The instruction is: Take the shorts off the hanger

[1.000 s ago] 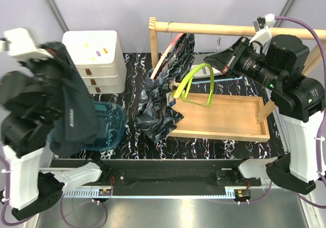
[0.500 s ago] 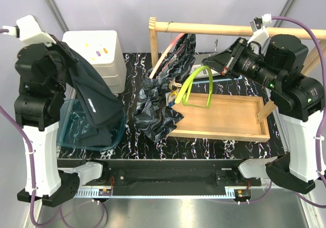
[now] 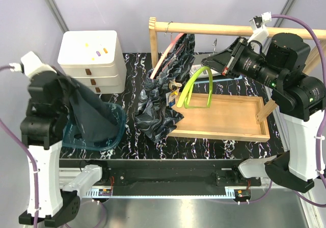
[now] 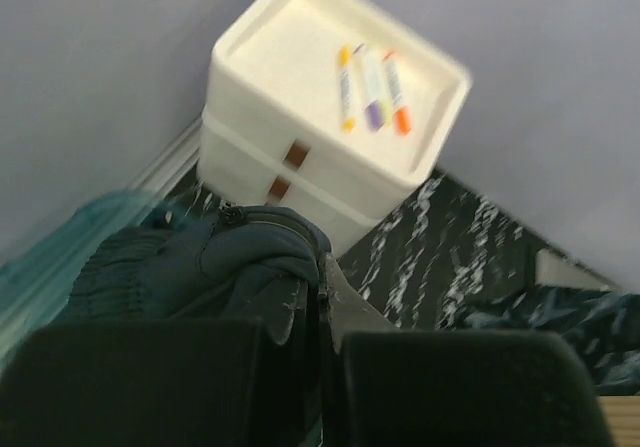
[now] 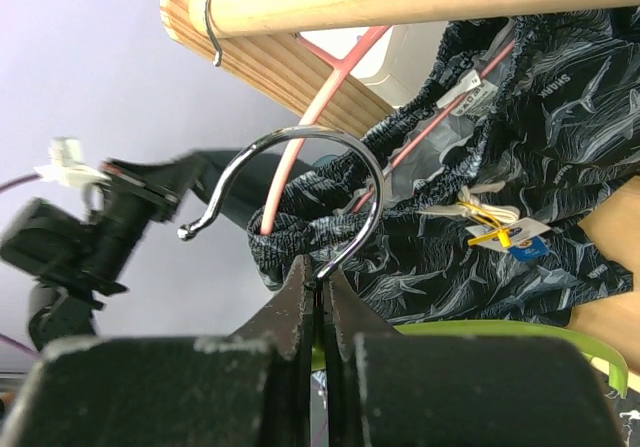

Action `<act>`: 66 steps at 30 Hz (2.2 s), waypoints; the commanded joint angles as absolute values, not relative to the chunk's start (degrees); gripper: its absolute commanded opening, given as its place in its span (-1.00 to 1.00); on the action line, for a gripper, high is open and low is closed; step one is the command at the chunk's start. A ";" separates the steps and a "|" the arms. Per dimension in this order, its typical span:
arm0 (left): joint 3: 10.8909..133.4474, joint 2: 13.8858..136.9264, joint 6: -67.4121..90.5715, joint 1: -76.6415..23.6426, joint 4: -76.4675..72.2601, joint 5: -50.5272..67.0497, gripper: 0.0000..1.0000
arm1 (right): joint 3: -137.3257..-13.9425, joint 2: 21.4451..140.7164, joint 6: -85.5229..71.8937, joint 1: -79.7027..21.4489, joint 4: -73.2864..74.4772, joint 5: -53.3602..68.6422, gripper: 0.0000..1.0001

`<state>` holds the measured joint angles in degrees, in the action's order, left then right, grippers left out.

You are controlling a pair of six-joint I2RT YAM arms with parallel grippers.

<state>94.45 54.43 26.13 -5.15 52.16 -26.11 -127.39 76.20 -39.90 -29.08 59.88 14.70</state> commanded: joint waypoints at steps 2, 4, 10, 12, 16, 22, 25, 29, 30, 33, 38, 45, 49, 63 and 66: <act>82.12 48.70 34.02 -4.48 56.17 -32.78 -1.00 | -126.92 75.76 -39.64 -28.74 58.27 17.40 -1.00; 80.51 49.39 34.10 -3.52 55.46 -31.47 -1.00 | -126.21 75.15 -39.90 -28.74 58.27 17.84 -1.00; 79.36 61.67 36.38 7.17 54.31 -14.53 -1.00 | -123.58 71.90 -39.29 -28.83 58.27 15.03 -1.00; 78.84 63.54 39.45 9.57 55.28 -10.04 -1.00 | -123.05 71.54 -39.99 -28.83 58.18 15.20 -1.00; 73.40 63.64 45.08 11.34 53.44 -10.37 -1.00 | -119.98 69.09 -41.66 -28.83 58.10 16.08 -1.00; 57.35 62.23 59.40 12.48 53.26 -8.00 -1.00 | -113.83 64.87 -42.89 -28.83 58.18 16.00 -1.00; 52.66 63.62 62.93 14.66 52.73 -6.69 -1.00 | -112.50 65.12 -43.32 -28.83 58.09 16.17 -1.00; 55.28 65.39 60.82 15.29 58.95 -8.16 -0.01 | -110.75 64.87 -44.82 -28.83 58.01 19.16 -1.00; 56.41 63.91 60.73 15.38 60.02 -9.04 0.21 | -110.13 64.25 -44.74 -28.83 58.01 19.25 -1.00; 58.61 59.00 59.86 15.29 63.27 -12.12 0.69 | -108.81 63.72 -43.60 -28.83 58.45 19.16 -1.00; 59.77 51.78 59.94 15.21 72.32 -9.85 0.70 | -108.81 65.56 -42.80 -28.83 58.36 20.83 -1.00; 50.74 37.54 56.34 15.20 69.35 4.99 0.07 | -110.21 68.46 -40.35 -28.83 57.92 23.11 -1.00; 47.20 39.02 56.08 15.12 66.98 8.62 -0.23 | -110.39 69.26 -40.08 -28.83 57.31 23.20 -1.00; 41.57 62.91 57.57 15.21 50.90 -2.26 -0.09 | -108.29 66.01 -40.43 -28.83 57.13 21.45 -1.00; 47.00 70.82 53.81 15.21 51.66 -11.40 -0.07 | -107.93 65.48 -40.69 -28.83 57.83 20.92 -1.00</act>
